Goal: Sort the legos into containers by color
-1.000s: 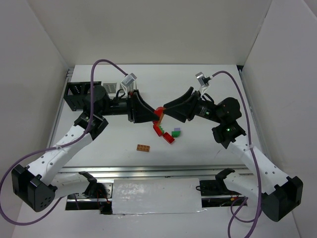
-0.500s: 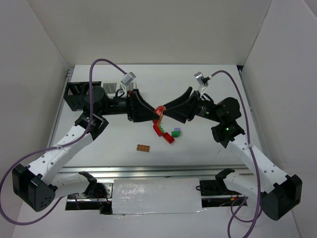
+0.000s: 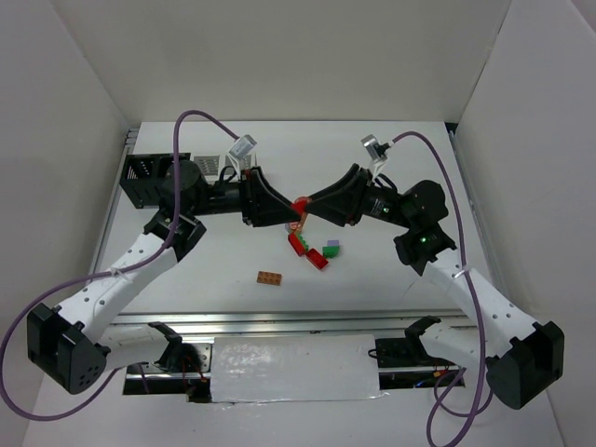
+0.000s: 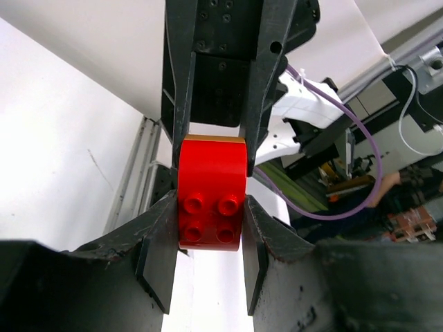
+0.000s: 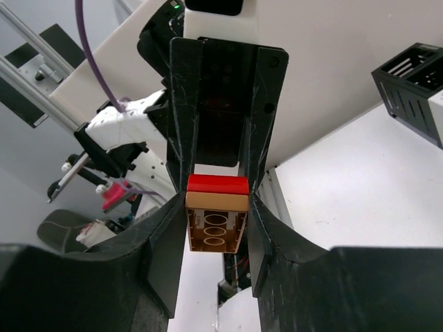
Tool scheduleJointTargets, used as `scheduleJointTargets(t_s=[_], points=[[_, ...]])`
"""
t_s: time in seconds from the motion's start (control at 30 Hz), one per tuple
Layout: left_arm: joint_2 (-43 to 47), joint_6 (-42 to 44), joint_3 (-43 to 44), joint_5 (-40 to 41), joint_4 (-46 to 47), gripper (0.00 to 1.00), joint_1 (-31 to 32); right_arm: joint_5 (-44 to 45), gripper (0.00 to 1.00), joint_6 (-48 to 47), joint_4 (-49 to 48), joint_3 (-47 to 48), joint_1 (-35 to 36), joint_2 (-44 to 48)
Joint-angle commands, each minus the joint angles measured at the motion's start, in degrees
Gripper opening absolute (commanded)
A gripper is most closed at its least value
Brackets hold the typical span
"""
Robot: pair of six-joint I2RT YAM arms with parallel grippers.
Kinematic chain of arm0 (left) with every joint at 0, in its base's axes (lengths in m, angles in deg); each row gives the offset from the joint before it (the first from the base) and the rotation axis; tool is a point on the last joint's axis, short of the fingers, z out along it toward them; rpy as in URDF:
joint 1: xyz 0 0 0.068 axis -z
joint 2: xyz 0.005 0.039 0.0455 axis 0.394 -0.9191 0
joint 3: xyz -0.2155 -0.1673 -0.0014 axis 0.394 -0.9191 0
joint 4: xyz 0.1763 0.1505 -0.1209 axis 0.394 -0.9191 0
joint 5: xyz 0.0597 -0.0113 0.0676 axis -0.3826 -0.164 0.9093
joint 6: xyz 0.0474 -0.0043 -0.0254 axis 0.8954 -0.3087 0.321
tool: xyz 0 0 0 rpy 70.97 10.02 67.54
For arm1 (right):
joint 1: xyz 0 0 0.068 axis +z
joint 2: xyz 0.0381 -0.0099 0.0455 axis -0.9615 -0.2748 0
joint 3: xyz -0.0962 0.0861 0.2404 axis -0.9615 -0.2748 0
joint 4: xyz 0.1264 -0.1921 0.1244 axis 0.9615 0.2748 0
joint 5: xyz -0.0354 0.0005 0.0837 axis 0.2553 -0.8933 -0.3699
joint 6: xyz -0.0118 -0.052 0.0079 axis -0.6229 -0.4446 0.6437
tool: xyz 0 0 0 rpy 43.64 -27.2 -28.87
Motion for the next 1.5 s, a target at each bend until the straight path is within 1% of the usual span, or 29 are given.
scheduleJointTargets(t_s=[0.0, 0.03, 0.1, 0.13, 0.17, 0.2, 0.23, 0.3, 0.37, 0.4, 0.43, 0.47, 0.5, 0.53, 0.57, 0.6, 0.67, 0.7, 0.73, 0.83, 0.97, 1.07, 1.1, 1.17, 1.27, 1.3, 1.37, 1.4, 1.47], points=[[1.65, 2.34, 1.20, 2.35, -1.39, 0.00, -1.03, 3.18, 0.00, -5.12, 2.09, -1.41, -0.50, 2.02], [1.83, 3.05, 1.46, 3.06, -5.06, 0.00, -3.13, 3.19, 0.00, -6.26, 2.46, -2.12, -0.85, 2.55], [2.53, 2.18, 0.51, 2.81, -5.54, 0.00, -6.64, 2.32, 0.00, -7.94, 0.98, -5.09, -3.04, 3.78], [2.79, -1.74, -0.63, 0.63, -1.01, 0.00, -11.27, -0.21, 0.00, -6.11, -0.95, -6.33, -4.27, 4.05], [3.14, -4.22, -2.99, -0.70, 2.25, 0.00, -13.76, -1.37, 0.00, -4.53, -3.40, -7.65, -6.63, 4.23], [3.24, -6.16, -3.71, -1.93, 5.33, 0.00, -15.87, -2.07, 0.00, -3.12, -6.82, -9.31, -7.52, 4.31], [3.06, -7.57, -3.63, -3.68, 7.19, 0.00, -19.46, -3.21, 0.00, -1.45, -7.73, -9.85, -8.23, 4.23], [2.89, -5.84, -2.15, -4.22, 4.59, 0.00, -22.73, -3.49, 0.00, -1.70, -7.04, -9.86, -9.03, 4.05], [2.45, -0.22, 1.27, -2.13, -3.04, 0.00, -23.97, -2.53, 0.00, -3.63, -5.37, -9.51, -9.11, 4.14], [2.18, 3.80, 3.47, 0.67, -9.86, 0.00, -25.37, -1.04, 0.00, -4.59, -1.53, -8.81, -9.03, 4.40], [1.31, 14.29, 6.53, 6.26, -18.98, 0.00, -25.65, 1.23, 0.00, -7.04, 1.20, -8.28, -8.94, 4.58], [0.43, 17.96, 12.05, 22.42, -33.60, 0.00, -25.65, 6.13, 0.00, -8.10, 4.27, -7.58, -8.94, 4.84], [-0.53, 19.21, 13.58, 30.32, -36.88, 0.00, -25.91, 8.18, 0.00, -8.81, 8.66, -6.53, -8.77, 5.28], [-3.24, 21.92, 14.99, 35.54, -38.65, 0.00, -26.26, 9.59, 0.00, -9.69, 10.09, -6.08, -8.85, 5.37], [-4.83, 22.99, 17.18, 44.64, -39.89, 0.00, -26.44, 11.17, 0.00, -9.87, 11.32, -5.64, -8.85, 5.46], [-6.33, 23.61, 17.89, 48.91, -40.69, 0.00, -26.61, 11.54, 0.00, -10.40, 12.82, -5.12, -8.59, 5.89], [-12.47, 24.32, 21.04, 55.24, -40.43, 0.00, -27.23, 12.24, 0.00, -10.84, 14.93, -4.24, -8.33, 6.60], [-14.67, 24.41, 22.46, 56.93, -41.04, 0.00, -27.49, 12.33, 0.00, -11.62, 15.81, -3.89, -8.24, 6.77], [-18.96, 24.76, 24.91, 57.82, -41.13, 0.00, -27.58, 12.42, 0.00, -11.98, 16.69, -3.62, -8.24, 7.04], [-25.47, 25.02, 28.34, 60.19, -40.34, 0.00, -27.67, 13.38, 0.00, -13.56, 19.68, -3.01, -8.15, 8.71], [-30.59, 25.55, 30.73, 61.34, -41.05, 0.00, -27.67, 14.00, 0.00, -16.02, 24.51, -2.04, -8.06, 10.20], [-32.88, 26.78, 31.52, 60.03, -41.31, 0.00, -27.67, 14.27, 0.00, -17.08, 26.19, -1.86, -8.24, 10.38], [-33.50, 27.13, 31.70, 60.11, -41.66, 0.01, -27.67, 14.35, 0.00, -16.99, 26.28, -1.86, -8.15, 10.38], [-33.50, 27.31, 31.53, 60.11, -42.10, 0.05, -27.67, 14.27, 0.00, -16.73, 26.19, -1.95, -8.15, 10.12], [-32.63, 27.49, 29.42, 59.94, -40.87, 0.19, -27.67, 13.48, 0.00, -16.29, 25.31, -1.77, -8.15, 9.33], [-32.36, 27.66, 28.55, 59.93, -40.52, 0.32, -27.67, 13.13, 0.00, -16.03, 25.14, -1.69, -8.15, 8.89], [-32.53, 28.10, 28.45, 59.41, -40.34, 0.44, -27.76, 12.25, 0.00, -15.85, 24.61, -1.16, -8.06, 7.75], [-32.88, 28.10, 28.71, 59.15, -40.60, 0.56, -27.76, 11.98, 0.00, -15.85, 24.61, -0.90, -8.15, 7.40], [-33.06, 28.19, 28.80, 58.35, -40.87, 0.68, -27.76, 11.37, 0.00, -15.41, 24.08, -0.54, -8.24, 6.34]])
